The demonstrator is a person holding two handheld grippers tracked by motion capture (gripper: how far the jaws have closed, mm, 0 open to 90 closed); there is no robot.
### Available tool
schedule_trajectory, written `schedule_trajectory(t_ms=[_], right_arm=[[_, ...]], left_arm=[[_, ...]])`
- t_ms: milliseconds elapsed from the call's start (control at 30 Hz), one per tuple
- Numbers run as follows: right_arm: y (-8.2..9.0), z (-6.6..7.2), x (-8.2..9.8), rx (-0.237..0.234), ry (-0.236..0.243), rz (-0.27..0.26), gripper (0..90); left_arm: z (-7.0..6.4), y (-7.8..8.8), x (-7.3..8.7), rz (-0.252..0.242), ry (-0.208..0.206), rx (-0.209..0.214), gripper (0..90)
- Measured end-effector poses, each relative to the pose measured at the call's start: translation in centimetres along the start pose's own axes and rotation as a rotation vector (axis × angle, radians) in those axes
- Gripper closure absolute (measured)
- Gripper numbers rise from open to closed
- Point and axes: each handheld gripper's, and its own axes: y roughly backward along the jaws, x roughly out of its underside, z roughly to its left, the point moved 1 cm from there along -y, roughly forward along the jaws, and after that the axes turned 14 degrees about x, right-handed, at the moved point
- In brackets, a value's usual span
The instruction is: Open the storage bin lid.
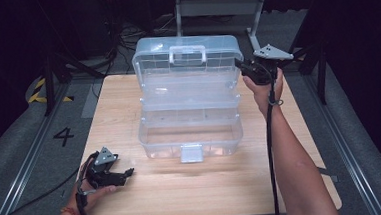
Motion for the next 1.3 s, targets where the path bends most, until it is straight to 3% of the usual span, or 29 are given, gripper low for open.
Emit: schedule_trajectory(t_ms=[533, 667, 1300], right_arm=[[-1.0, -0.4, -0.2, -0.004, -0.006, 0.004, 78.7], [-1.3, -0.7, -0.1, -0.017, -0.034, 0.004, 79.0], [-2.1, -0.8, -0.5, -0.016, -0.02, 0.017, 78.8]], left_arm=[[0.0, 0.0, 0.0, 0.003, -0.009, 0.004, 17.9], [0.0, 0.0, 0.0, 0.007, -0.012, 0.003, 17.9], [0.0, 0.0, 0.0, 0.006, -0.013, 0.004, 17.9]])
